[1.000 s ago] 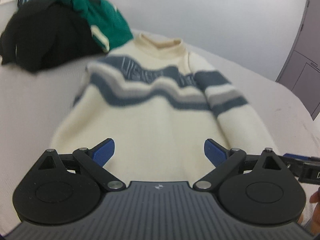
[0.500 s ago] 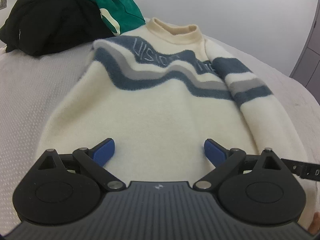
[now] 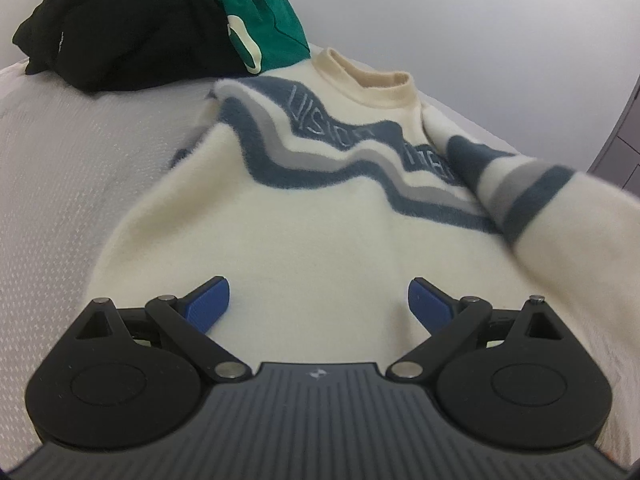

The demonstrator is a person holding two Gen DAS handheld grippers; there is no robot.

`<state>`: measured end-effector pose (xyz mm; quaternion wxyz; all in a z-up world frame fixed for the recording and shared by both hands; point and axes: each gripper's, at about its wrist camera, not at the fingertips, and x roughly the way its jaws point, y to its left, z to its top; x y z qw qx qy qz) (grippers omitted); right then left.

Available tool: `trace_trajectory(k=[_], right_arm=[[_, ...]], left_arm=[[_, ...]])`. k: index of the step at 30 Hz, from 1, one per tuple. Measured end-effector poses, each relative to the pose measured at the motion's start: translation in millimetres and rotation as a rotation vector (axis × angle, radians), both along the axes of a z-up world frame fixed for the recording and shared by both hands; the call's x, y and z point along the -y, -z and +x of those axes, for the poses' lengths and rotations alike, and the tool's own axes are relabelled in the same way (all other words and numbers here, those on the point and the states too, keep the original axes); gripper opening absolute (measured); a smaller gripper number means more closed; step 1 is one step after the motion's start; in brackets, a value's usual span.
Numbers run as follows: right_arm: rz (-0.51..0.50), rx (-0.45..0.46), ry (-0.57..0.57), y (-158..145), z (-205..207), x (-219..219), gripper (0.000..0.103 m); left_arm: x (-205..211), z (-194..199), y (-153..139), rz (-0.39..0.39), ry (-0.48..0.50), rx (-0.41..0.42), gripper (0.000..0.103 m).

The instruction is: Fold large clothes

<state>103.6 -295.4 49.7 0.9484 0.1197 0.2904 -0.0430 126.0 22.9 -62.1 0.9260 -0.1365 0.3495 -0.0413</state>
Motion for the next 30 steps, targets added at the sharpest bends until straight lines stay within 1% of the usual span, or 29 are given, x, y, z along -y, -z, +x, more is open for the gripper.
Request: trace_trajectory(k=[1, 4, 7, 9, 12, 13, 16, 18, 21, 23, 25, 27, 28, 30], right_arm=[[-0.026, 0.009, 0.017, -11.1, 7.1, 13.5, 0.009], [-0.159, 0.021, 0.087, -39.9, 41.0, 60.8, 0.009], [-0.261, -0.006, 0.159, -49.2, 84.1, 108.2, 0.009], [-0.276, -0.039, 0.204, -45.5, 114.8, 140.6, 0.009], [-0.312, -0.086, 0.257, -29.1, 162.7, 181.4, 0.009], [-0.310, -0.098, 0.270, -22.6, 176.6, 192.9, 0.009], [-0.261, -0.133, 0.325, 3.3, 218.5, 235.6, 0.009], [-0.216, -0.144, 0.355, 23.5, 238.2, 261.3, 0.009], [-0.164, -0.188, 0.365, 59.4, 262.8, 294.2, 0.009], [-0.149, -0.197, 0.350, 80.8, 275.5, 304.0, 0.011], [-0.150, -0.205, 0.321, 101.0, 284.8, 311.7, 0.015], [-0.157, -0.208, 0.317, 112.2, 293.1, 319.7, 0.029], [-0.147, -0.200, 0.323, 115.8, 291.0, 323.2, 0.031], [-0.090, -0.164, 0.334, 117.3, 282.0, 336.6, 0.049]], left_arm=[[-0.7, 0.5, 0.0, -0.003, -0.003, 0.001, 0.098], [-0.8, 2.2, -0.3, -0.001, -0.005, 0.004, 0.098], [0.0, 2.9, -1.0, -0.001, -0.006, 0.011, 0.098], [1.2, 3.5, -2.1, 0.010, -0.001, 0.023, 0.098], [2.4, 5.6, -4.4, 0.042, -0.002, 0.045, 0.098], [2.9, 7.0, -5.2, 0.050, -0.004, 0.051, 0.098], [3.4, 14.1, -7.3, 0.063, -0.010, 0.063, 0.098], [2.2, 20.0, -8.1, 0.064, -0.010, 0.071, 0.098], [1.0, 30.3, -7.0, 0.066, -0.016, 0.079, 0.098], [0.0, 38.2, -4.7, 0.061, -0.022, 0.077, 0.098], [-1.0, 46.7, -3.0, 0.053, -0.029, 0.071, 0.098], [-1.6, 52.9, -2.0, 0.051, -0.029, 0.070, 0.098], [-1.3, 55.3, -1.6, 0.053, -0.029, 0.071, 0.098], [-1.4, 57.8, -0.4, 0.054, -0.031, 0.067, 0.098]])
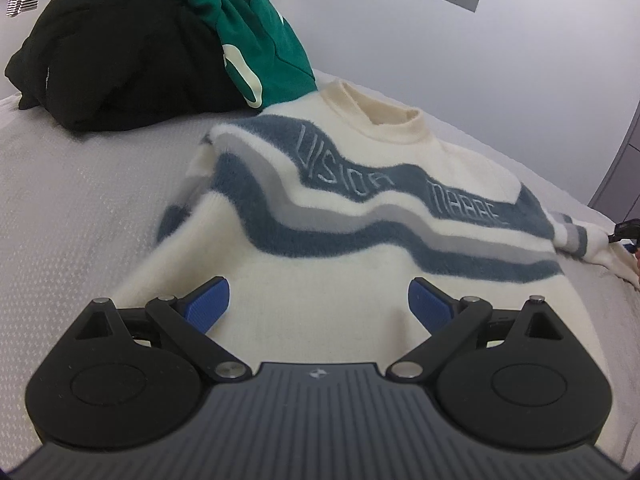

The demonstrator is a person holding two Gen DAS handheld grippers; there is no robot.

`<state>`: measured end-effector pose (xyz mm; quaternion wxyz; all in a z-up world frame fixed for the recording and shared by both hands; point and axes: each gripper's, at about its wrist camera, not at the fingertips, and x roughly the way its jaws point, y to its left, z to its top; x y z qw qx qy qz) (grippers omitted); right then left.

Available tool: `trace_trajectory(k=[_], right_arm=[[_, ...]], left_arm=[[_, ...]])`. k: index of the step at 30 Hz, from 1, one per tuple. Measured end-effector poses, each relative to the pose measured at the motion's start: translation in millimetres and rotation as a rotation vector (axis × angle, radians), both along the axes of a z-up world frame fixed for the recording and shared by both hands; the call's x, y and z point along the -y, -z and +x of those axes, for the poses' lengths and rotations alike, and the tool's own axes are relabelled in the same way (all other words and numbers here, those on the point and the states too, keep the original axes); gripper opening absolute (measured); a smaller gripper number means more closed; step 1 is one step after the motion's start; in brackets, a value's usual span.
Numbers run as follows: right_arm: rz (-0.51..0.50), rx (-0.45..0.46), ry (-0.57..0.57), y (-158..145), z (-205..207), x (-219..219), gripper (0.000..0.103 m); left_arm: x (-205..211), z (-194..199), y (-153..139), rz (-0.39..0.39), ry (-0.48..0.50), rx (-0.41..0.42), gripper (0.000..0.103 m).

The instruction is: Fold large clothes

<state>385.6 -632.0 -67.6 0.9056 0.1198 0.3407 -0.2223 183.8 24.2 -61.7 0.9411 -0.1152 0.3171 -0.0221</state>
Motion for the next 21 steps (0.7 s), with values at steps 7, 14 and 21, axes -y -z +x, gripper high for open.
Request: trace_trajectory(k=[7, 14, 21], right_arm=[[-0.007, 0.133, 0.109, -17.0, -56.3, 25.7, 0.068], [0.034, 0.169, 0.182, -22.3, -101.0, 29.5, 0.070], [0.200, 0.189, 0.442, 15.1, -138.2, 40.2, 0.071]], left_arm=[[-0.8, -9.8, -1.7, -0.003, 0.001, 0.001, 0.098], [-4.4, -25.6, -11.0, 0.002, -0.026, 0.003, 0.098], [-4.0, -27.8, -12.7, 0.016, -0.034, 0.013, 0.098]])
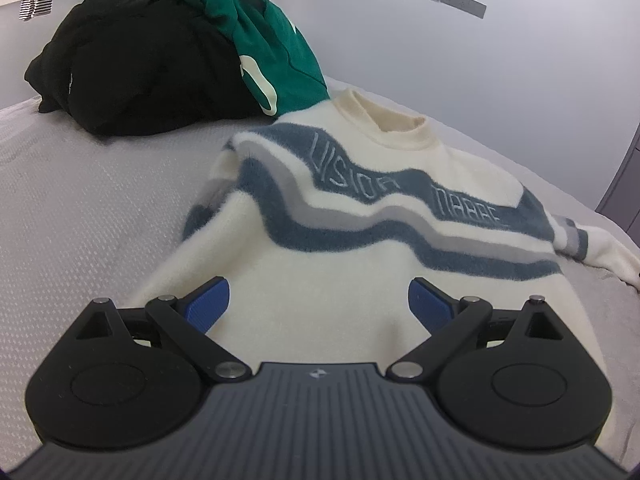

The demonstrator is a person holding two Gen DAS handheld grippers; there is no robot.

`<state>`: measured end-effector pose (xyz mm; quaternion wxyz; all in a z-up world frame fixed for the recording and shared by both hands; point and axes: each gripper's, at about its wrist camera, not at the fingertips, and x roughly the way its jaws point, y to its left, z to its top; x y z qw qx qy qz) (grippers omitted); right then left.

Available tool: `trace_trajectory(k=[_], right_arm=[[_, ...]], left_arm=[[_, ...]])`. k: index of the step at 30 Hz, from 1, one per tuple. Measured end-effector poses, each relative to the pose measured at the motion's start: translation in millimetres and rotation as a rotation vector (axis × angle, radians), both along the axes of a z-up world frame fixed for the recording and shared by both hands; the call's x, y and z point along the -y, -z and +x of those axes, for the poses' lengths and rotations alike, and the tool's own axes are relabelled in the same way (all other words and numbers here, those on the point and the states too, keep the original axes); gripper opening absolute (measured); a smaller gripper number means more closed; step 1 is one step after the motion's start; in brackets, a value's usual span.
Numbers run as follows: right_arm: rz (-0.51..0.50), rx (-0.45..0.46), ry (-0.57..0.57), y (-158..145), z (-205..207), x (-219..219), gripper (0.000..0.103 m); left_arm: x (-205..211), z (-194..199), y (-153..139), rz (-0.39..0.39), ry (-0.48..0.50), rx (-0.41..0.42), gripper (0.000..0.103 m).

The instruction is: Fold large clothes

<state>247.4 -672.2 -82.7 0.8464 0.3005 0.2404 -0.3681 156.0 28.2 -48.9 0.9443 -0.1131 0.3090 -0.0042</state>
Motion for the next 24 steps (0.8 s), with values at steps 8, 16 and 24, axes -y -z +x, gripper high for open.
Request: trace_trajectory(k=[8, 16, 24], right_arm=[[0.029, 0.081, -0.097, 22.5, -5.0, 3.2, 0.074], [-0.084, 0.103, -0.133, 14.1, -15.9, 11.2, 0.012], [-0.151, -0.001, -0.091, 19.5, 3.6, 24.9, 0.012]], left_arm=[[1.7, 9.1, 11.7, 0.012, -0.008, -0.047, 0.098], [5.4, 15.6, 16.0, 0.019, -0.027, -0.065, 0.098], [14.3, 14.7, 11.8, 0.042, 0.020, -0.053, 0.098]])
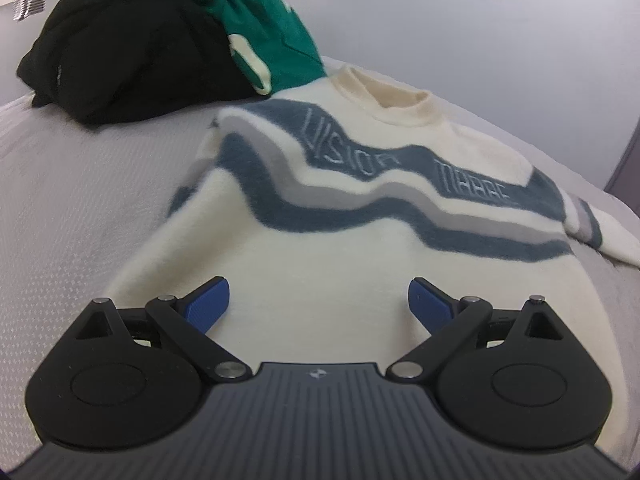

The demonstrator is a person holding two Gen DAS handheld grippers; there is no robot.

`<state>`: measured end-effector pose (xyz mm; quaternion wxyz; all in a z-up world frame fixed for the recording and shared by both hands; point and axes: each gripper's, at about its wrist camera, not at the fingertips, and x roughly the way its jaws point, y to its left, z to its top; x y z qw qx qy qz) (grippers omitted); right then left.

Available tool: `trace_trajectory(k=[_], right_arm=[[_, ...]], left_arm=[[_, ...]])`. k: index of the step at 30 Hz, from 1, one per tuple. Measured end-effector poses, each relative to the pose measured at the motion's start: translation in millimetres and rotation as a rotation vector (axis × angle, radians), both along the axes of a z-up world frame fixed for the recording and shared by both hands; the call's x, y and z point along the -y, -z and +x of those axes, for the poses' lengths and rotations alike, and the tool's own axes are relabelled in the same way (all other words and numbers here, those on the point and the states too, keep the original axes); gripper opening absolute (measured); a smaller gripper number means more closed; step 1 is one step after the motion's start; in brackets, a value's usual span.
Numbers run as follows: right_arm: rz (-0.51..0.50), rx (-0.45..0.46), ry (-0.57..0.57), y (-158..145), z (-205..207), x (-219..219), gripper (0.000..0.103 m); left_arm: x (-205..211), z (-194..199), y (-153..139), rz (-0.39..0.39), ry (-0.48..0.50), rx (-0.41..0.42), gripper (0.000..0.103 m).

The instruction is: Fold large clothes

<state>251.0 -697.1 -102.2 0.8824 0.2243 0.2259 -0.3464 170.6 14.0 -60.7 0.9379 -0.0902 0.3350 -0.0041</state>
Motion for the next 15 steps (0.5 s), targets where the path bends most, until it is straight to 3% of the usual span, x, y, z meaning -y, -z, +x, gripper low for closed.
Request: trace_trajectory(k=[5, 7, 9, 10, 15], right_arm=[[-0.034, -0.020, -0.006, -5.0, 12.3, -8.6, 0.016], [-0.065, -0.051, -0.021, -11.4, 14.6, -17.5, 0.026], [-0.109, -0.076, -0.046, -16.8, 21.9, -26.8, 0.064], [-0.131, -0.073, -0.065, -22.0, 19.1, -36.7, 0.069], [-0.158, -0.109, -0.168, -46.8, 12.9, -84.4, 0.068]], left_arm=[[4.9, -0.7, -8.2, 0.044, 0.020, 0.014, 0.098], [6.9, -1.5, -11.9, 0.089, 0.014, 0.010, 0.098], [5.0, -3.9, -17.5, 0.091, 0.034, 0.012, 0.098], [3.8, -5.7, -20.7, 0.093, 0.040, 0.011, 0.098], [-6.2, -21.4, -41.0, 0.081, 0.058, 0.049, 0.098]])
